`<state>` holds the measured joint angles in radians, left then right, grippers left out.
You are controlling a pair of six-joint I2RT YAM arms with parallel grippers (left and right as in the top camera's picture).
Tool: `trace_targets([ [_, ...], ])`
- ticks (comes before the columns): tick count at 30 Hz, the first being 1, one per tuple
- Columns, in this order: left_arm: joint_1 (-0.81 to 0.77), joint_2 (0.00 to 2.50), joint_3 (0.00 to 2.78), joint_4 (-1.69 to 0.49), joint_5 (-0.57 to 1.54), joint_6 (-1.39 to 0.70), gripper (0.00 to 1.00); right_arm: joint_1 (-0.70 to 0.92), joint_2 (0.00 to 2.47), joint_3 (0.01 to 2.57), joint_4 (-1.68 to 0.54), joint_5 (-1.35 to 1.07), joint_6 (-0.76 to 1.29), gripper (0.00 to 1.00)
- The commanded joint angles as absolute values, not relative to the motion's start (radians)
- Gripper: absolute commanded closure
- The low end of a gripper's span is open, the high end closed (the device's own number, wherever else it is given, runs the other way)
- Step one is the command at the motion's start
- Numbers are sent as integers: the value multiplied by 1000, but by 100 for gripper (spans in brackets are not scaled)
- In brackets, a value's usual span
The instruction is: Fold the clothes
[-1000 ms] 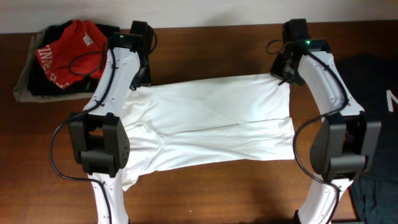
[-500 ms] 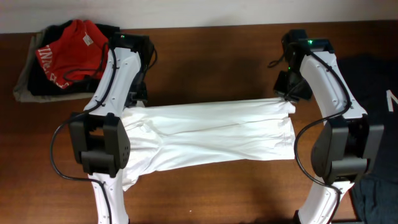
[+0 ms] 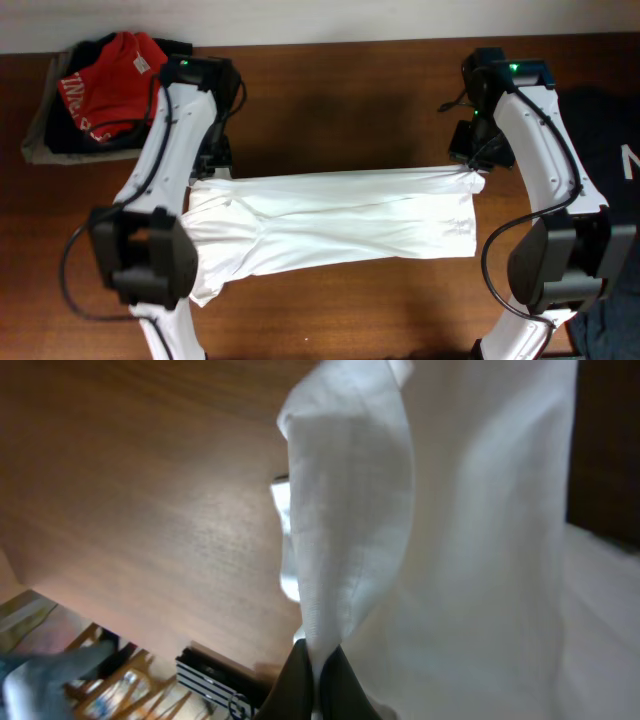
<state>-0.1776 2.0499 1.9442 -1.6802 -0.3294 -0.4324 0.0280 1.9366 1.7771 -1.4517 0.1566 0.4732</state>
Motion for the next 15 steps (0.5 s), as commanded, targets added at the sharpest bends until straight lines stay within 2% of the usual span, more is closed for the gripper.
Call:
trace_targets([
  [1,-170,1931,1892,-1681,-354,-455,99,43,1916,1772,-1463,214,476,96],
  [6,-197,1931,1795,-1611,-272,-430,99,83,1916,1771,-1472,214,476,96],
  [10,-216,1931,1634,-1510,-273,-443,99,104,1916,1771,-1488,220,476,96],
  [15,-209,1931,1517,-1500,-281,-459,99,104,1916,1766,-1512,235,476,96],
])
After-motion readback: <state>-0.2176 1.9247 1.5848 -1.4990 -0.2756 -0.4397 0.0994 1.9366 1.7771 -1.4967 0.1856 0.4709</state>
